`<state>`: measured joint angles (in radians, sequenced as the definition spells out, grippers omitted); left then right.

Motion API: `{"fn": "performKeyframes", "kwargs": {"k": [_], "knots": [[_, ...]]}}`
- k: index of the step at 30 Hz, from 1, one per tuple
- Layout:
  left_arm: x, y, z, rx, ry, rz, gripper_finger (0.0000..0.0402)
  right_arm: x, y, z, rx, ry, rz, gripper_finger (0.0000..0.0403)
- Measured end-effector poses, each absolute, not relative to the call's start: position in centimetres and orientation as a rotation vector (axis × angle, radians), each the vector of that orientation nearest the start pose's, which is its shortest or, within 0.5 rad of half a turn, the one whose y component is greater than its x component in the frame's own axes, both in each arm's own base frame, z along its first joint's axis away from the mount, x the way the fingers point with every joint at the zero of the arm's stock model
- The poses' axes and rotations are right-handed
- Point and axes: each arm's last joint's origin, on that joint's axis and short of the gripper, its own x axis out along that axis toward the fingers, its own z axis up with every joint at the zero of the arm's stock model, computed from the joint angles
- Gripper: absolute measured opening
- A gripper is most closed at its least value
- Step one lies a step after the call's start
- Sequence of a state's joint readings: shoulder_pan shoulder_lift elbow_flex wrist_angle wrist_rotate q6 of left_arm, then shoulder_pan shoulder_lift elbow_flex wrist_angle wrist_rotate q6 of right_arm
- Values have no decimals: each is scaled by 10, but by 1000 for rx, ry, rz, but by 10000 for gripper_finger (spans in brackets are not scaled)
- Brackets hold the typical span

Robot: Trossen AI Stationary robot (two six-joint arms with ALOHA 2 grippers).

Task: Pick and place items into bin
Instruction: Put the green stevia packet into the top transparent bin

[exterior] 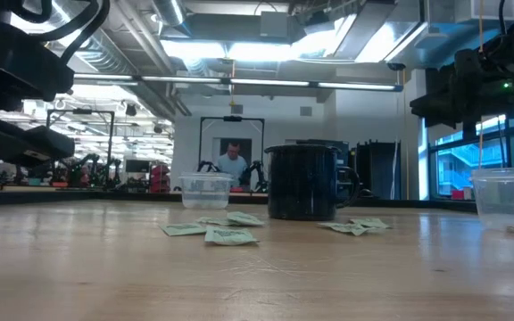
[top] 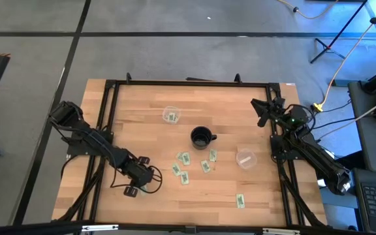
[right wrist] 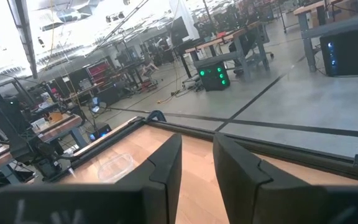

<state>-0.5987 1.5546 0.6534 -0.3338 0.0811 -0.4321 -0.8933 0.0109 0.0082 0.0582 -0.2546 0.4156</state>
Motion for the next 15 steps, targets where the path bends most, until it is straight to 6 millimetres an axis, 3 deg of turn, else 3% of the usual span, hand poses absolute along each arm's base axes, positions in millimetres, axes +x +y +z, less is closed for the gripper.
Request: {"fn": "performKeyframes", "kwargs": {"k": [7,15], "knots": [[202,-141,121,-33,1300,-326,43,66,-71,171,370,-179,-619,95],[202,-141,120,-21,1297,-326,31,66,-71,171,369,-179,-619,95]]}}
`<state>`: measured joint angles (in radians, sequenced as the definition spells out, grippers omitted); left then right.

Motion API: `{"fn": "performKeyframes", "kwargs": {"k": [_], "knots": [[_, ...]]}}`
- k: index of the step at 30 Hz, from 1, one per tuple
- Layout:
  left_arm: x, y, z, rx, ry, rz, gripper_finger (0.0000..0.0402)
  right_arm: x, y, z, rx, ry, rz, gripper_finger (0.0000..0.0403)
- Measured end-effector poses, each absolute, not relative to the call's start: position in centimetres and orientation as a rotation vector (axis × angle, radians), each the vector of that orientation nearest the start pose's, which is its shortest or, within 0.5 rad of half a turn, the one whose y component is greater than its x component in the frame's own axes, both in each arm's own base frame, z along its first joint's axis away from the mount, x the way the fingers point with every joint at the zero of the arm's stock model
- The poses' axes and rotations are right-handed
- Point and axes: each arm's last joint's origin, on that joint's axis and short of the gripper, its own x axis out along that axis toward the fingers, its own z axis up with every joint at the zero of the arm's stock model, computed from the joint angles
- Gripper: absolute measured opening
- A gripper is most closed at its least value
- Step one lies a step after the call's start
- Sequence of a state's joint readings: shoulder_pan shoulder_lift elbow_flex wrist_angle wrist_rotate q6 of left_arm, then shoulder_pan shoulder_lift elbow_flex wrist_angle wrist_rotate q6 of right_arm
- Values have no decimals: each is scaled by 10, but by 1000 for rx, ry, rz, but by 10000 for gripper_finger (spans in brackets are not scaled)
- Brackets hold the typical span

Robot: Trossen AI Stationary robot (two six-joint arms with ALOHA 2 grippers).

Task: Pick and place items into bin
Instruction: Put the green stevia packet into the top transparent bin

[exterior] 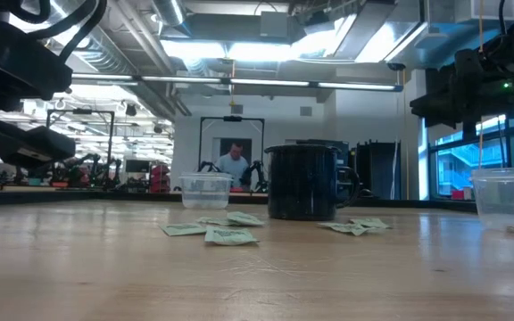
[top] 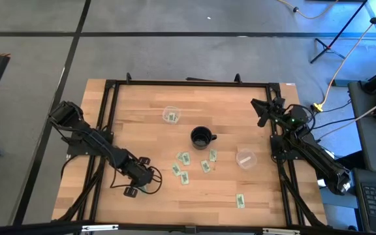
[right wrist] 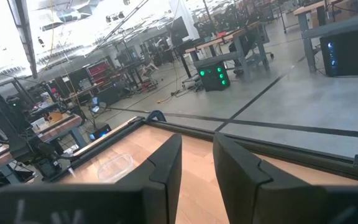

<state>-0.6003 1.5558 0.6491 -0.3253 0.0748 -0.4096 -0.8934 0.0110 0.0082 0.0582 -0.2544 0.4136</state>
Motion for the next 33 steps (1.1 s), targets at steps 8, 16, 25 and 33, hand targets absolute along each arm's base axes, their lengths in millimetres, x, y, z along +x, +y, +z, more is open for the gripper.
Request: {"fn": "performKeyframes", "kwargs": {"k": [8,16,25,33], "knots": [[202,-137,126,23,1264,-353,4,66,-71,171,366,-178,-619,95],[198,-115,145,9,1255,-271,2,66,-71,171,362,-177,-619,95],[222,-57,180,136,1030,-18,2,66,-71,171,337,-170,-622,95],[260,22,224,268,853,327,2,66,-71,171,331,-169,-623,95]]}}
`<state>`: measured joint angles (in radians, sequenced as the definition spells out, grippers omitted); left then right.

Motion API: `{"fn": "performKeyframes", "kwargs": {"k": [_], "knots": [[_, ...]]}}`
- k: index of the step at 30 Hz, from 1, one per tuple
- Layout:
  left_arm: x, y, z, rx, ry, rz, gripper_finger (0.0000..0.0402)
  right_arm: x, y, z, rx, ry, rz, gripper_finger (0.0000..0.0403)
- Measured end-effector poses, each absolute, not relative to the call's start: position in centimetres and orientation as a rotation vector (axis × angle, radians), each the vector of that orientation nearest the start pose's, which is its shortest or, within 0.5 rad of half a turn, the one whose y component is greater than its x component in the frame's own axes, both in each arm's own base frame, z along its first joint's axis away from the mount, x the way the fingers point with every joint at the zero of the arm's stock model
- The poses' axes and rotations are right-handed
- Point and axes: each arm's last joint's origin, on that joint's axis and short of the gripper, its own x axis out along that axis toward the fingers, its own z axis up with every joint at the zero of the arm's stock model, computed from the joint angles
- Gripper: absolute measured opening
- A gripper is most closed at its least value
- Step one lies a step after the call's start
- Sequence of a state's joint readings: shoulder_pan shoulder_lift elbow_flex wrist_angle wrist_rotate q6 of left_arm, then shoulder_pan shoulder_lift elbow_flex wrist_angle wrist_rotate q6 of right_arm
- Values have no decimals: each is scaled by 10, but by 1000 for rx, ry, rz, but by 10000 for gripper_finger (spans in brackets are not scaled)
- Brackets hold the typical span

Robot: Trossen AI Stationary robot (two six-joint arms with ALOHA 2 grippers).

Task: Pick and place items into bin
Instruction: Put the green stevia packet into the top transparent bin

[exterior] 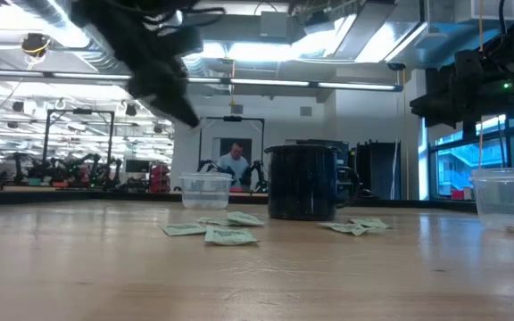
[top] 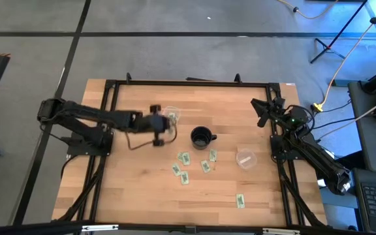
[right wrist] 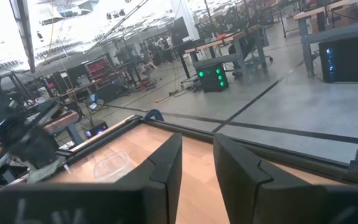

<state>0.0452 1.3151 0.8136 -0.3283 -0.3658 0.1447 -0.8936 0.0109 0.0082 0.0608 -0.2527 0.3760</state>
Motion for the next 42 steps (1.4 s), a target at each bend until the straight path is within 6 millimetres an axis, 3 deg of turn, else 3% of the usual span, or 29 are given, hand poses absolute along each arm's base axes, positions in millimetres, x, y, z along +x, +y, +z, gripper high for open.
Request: {"fn": "performKeyframes", "kwargs": {"k": [3,7,18,24,29,36,42], "knots": [[267,50,232,294,888,381,2,66,-71,171,318,-164,-624,95],[272,76,226,274,951,359,2,66,-71,171,314,-163,-628,95],[299,112,186,285,1129,417,2,66,-71,171,316,-164,-649,95],[304,119,167,293,1193,452,3,66,-72,171,316,-163,-650,95],[303,118,169,328,1202,498,24,66,-72,171,316,-164,-651,95],[301,112,189,318,1125,509,80,66,-72,171,316,-164,-651,95],[292,91,228,299,971,400,101,66,-72,171,316,-164,-651,95]]}}
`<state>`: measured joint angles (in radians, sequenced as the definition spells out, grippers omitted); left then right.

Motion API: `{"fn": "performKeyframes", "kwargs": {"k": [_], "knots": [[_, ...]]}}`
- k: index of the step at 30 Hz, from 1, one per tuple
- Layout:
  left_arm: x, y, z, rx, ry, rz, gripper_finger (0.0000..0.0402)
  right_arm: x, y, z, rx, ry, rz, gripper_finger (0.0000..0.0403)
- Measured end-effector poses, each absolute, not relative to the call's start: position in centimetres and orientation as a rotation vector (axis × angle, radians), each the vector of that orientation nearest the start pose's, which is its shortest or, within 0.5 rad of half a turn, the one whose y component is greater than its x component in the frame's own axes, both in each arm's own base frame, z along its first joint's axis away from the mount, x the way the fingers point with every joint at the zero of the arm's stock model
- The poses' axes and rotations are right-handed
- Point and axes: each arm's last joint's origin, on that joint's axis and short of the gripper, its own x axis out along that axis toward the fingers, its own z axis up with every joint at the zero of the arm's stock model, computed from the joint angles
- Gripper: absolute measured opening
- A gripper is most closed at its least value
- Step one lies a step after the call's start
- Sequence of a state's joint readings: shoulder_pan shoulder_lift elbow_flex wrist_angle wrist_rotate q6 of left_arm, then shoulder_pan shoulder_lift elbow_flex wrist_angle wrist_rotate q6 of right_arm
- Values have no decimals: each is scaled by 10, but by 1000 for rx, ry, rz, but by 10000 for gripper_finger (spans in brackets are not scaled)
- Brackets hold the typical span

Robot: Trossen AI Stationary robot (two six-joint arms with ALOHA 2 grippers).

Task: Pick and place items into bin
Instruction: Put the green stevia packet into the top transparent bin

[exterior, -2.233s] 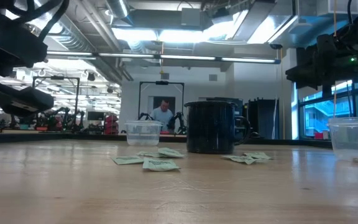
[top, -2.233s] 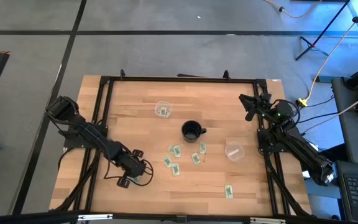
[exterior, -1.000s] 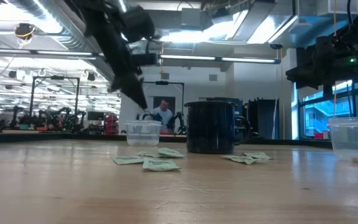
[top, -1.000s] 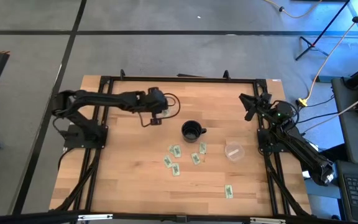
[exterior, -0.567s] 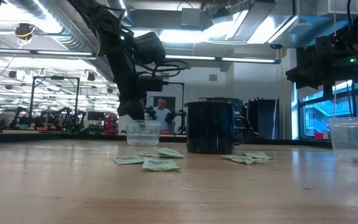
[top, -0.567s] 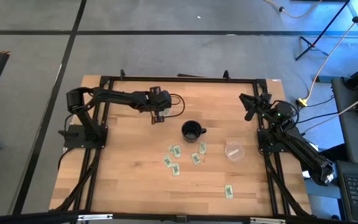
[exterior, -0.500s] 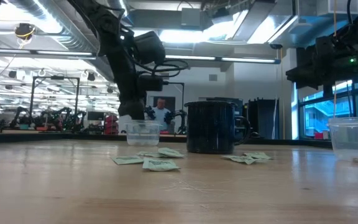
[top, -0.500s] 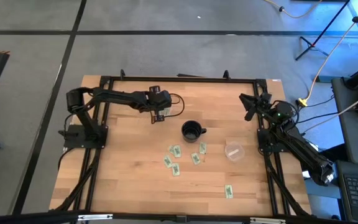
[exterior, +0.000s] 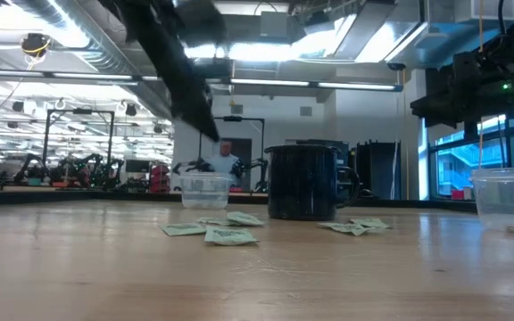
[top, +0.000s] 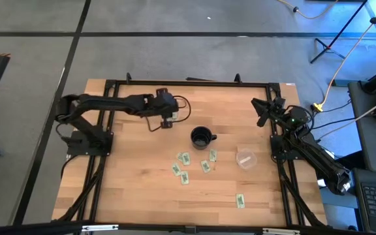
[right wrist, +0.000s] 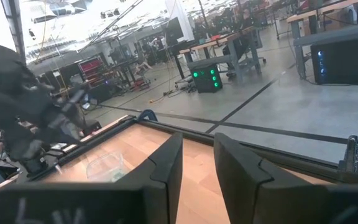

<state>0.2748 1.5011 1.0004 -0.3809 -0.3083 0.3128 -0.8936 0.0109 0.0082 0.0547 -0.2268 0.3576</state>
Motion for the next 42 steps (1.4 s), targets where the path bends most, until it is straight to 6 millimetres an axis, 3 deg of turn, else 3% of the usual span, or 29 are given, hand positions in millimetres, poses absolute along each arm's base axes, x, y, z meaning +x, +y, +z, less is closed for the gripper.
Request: {"fn": "performKeyframes", "kwargs": {"k": [5,8,19,26,33,42], "knots": [[285,58,251,233,842,29,103,66,-72,171,313,-162,-651,95],[286,38,254,184,813,-90,103,66,-72,171,314,-162,-651,95],[304,-21,219,271,924,-302,152,66,-72,171,313,-164,-657,95],[318,-39,179,299,1031,-342,149,65,-72,170,315,-163,-677,95],[329,-45,145,313,1089,-366,136,65,-72,170,273,-148,-681,95],[330,-52,145,224,1089,-324,119,65,-72,170,267,-147,-681,95]]}}
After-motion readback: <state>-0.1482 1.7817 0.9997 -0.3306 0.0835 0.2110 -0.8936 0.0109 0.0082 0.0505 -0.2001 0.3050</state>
